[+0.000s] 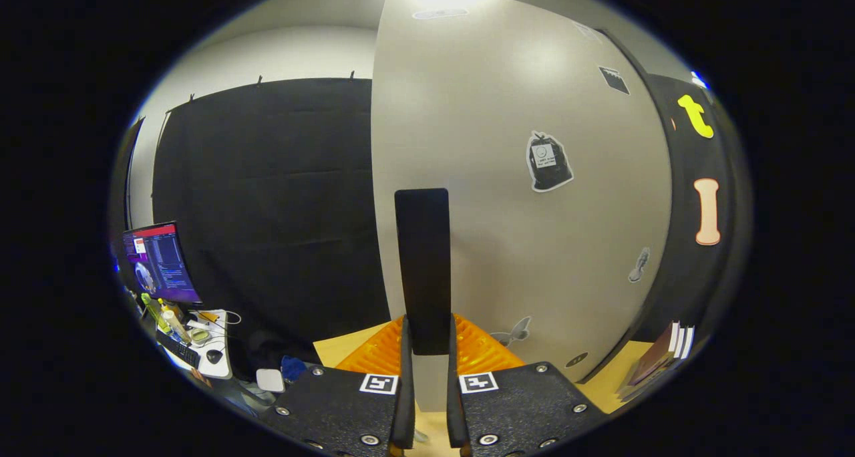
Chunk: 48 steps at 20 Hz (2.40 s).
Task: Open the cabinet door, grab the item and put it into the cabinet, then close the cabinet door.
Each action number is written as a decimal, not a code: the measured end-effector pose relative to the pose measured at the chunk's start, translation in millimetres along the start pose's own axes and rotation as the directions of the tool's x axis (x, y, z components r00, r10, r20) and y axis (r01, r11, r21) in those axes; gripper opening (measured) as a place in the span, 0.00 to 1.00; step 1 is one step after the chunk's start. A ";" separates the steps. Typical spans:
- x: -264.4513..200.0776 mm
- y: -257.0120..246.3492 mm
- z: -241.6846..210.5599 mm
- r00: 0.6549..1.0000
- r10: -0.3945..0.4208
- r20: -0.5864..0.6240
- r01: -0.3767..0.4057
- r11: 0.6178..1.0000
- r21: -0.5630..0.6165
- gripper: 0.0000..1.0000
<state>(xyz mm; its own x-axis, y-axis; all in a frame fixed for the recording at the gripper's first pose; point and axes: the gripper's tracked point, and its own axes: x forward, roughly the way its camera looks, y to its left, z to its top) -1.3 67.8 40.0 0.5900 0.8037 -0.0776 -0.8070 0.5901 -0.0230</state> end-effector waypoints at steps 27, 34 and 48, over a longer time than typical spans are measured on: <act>-52.6 -71.9 -17.8 0.923 -0.383 0.045 0.372 0.915 0.157 0.60; -68.8 -85.9 -20.9 0.839 -0.535 0.101 0.516 0.840 0.168 0.77; -62.0 -3.1 -159.4 0.677 -0.710 0.192 0.686 0.704 0.185 0.93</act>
<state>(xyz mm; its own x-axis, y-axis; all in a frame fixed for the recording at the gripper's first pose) -39.7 4.0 -114.0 0.9780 0.1395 0.1553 -0.1581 0.9808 0.1145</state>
